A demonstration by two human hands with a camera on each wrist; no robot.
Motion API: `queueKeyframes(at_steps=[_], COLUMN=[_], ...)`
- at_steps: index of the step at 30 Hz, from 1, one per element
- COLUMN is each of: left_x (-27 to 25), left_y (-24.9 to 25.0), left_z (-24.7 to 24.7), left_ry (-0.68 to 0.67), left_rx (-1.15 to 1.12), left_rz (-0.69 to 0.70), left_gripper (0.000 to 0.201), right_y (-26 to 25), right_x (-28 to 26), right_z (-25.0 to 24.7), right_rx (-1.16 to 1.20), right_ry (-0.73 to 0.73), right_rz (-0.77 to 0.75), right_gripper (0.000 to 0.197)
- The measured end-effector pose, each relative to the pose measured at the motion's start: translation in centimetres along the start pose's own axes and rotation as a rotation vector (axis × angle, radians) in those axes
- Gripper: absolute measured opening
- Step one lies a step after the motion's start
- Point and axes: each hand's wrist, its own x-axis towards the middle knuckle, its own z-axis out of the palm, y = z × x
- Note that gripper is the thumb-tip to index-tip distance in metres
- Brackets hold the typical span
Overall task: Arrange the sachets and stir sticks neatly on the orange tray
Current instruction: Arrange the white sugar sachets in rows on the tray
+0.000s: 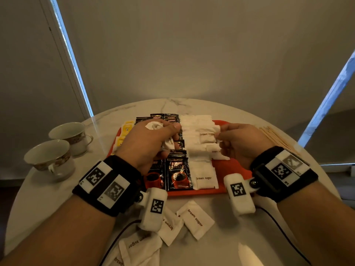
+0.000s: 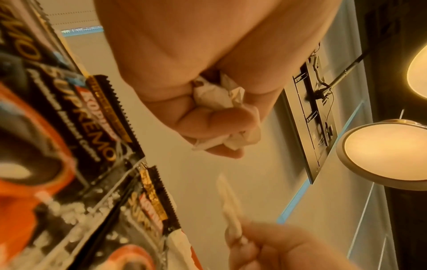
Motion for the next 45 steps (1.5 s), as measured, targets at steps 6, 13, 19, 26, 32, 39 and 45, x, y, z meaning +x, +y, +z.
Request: queueKeyframes(at_steps=[6, 13, 19, 26, 32, 39, 45], left_x=[0.2, 0.3, 0.3, 0.3, -0.1, -0.8, -0.5], left_y=[0.1, 0.1, 0.3, 0.0, 0.2, 0.4, -0.1], left_z=[-0.5, -0.6, -0.5, -0.2, 0.4, 1.0, 0.8], left_ry=[0.012, 0.029, 0.034, -0.017, -0.092, -0.145, -0.159], left_rx=[0.001, 0.005, 0.001, -0.003, -0.113, -0.282, -0.248], left_rz=[0.005, -0.007, -0.031, -0.102, -0.170, -0.198, -0.191], left_gripper=[0.012, 0.015, 0.009, 0.011, 0.026, 0.029, 0.030], right_y=[1.8, 2.2, 2.5, 2.6, 2.2, -0.1, -1.2], right_x=[0.9, 1.2, 1.1, 1.3, 1.2, -0.4, -1.1], right_z=[-2.5, -2.6, -2.6, -2.7, -1.5, -0.2, 2.3], right_rx=[-0.088, -0.265, -0.268, -0.256, -0.220, -0.251, -0.549], right_ry=[0.144, 0.139, 0.122, 0.158, -0.032, -0.226, -0.378], right_rz=[0.274, 0.304, 0.245, 0.123, 0.118, -0.260, -0.499], right_gripper=[0.027, 0.023, 0.014, 0.013, 0.014, 0.006, 0.025])
